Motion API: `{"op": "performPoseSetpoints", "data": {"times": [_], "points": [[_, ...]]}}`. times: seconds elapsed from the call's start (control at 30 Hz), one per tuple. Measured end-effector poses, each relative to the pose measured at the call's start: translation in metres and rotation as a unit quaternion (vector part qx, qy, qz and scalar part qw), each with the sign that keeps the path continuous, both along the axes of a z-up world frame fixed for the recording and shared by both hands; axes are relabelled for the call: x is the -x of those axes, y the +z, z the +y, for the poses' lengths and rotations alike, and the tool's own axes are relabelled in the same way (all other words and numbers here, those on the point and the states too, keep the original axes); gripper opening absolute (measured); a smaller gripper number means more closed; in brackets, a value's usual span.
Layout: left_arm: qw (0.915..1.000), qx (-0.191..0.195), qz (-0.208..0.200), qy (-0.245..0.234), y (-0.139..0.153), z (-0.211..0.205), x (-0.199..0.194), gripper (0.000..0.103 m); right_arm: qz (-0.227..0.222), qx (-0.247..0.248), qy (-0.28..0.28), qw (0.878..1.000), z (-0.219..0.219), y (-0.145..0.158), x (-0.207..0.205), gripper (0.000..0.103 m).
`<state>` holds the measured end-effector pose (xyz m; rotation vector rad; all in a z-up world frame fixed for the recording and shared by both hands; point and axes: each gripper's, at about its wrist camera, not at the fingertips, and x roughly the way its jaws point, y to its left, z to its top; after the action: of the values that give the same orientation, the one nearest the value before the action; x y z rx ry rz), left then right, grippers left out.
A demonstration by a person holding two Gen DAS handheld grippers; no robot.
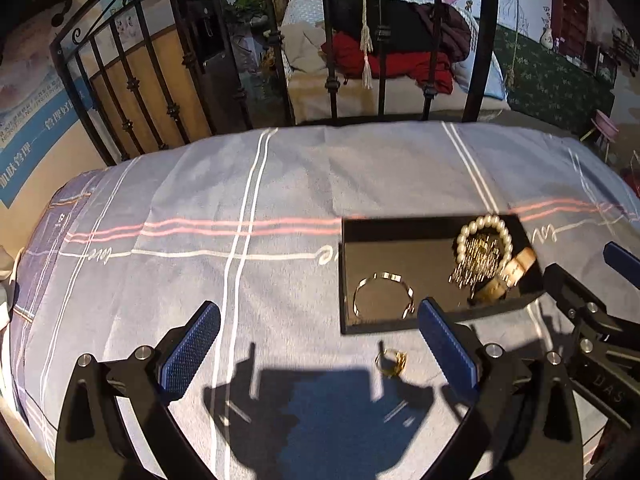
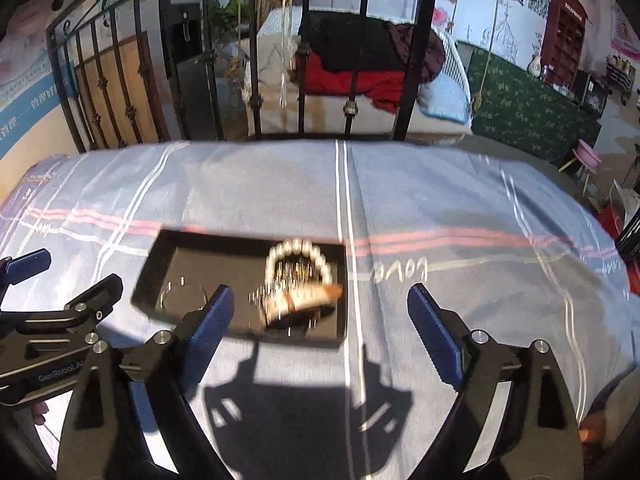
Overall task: Organize jewelry
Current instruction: 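Grasp the gold ring with red stone using the right tool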
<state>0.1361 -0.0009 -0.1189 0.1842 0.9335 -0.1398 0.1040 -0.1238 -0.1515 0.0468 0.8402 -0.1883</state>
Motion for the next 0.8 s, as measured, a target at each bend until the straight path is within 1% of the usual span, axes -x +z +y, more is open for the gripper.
{"op": "performPoseSetpoints", "data": {"times": [0.07,0.2,0.23,0.27,0.3,0.33,0.37,0.4,0.5,0.6,0.67,0.73,0.8], "points": [[0.9997,-0.004,0.023,0.000,-0.020,0.006,0.009,0.097,0.025,-0.016,0.006,1.000,0.002,-0.021,0.011,0.087],[0.9986,-0.014,0.051,0.009,-0.051,0.023,0.022,0.097,0.058,-0.023,0.025,0.998,0.017,-0.054,0.024,0.086],[0.9982,-0.017,0.056,0.013,-0.056,0.028,0.022,0.097,0.062,-0.028,0.031,0.997,0.022,-0.060,0.024,0.084],[0.9978,-0.021,0.060,0.015,-0.060,0.033,0.022,0.097,0.068,-0.038,0.041,0.996,0.028,-0.066,0.023,0.076],[0.9976,-0.025,0.062,0.017,-0.063,0.037,0.022,0.097,0.075,-0.044,0.051,0.995,0.035,-0.071,0.021,0.073],[0.9974,-0.031,0.063,0.019,-0.065,0.042,0.021,0.097,0.081,-0.047,0.064,0.994,0.044,-0.075,0.017,0.067],[0.9972,-0.035,0.062,0.021,-0.067,0.048,0.020,0.097,0.082,-0.046,0.072,0.993,0.052,-0.079,0.014,0.065],[0.9971,-0.036,0.062,0.024,-0.068,0.056,0.018,0.097,0.082,-0.044,0.080,0.992,0.058,-0.080,0.011,0.065],[0.9968,-0.021,0.069,0.035,-0.069,0.076,0.012,0.097,0.080,-0.051,0.103,0.990,0.077,-0.083,-0.001,0.064],[0.9964,-0.024,0.068,0.045,-0.068,0.089,0.007,0.097,0.079,-0.055,0.115,0.989,0.093,-0.085,-0.013,0.057],[0.9964,-0.021,0.069,0.044,-0.068,0.090,0.004,0.098,0.079,-0.055,0.116,0.989,0.101,-0.086,-0.019,0.053],[0.9966,-0.027,0.067,0.039,-0.068,0.085,0.003,0.098,0.081,-0.049,0.119,0.988,0.105,-0.087,-0.024,0.048],[0.9968,-0.030,0.064,0.037,-0.067,0.082,0.004,0.098,0.082,-0.042,0.123,0.988,0.109,-0.086,-0.025,0.034]]}}
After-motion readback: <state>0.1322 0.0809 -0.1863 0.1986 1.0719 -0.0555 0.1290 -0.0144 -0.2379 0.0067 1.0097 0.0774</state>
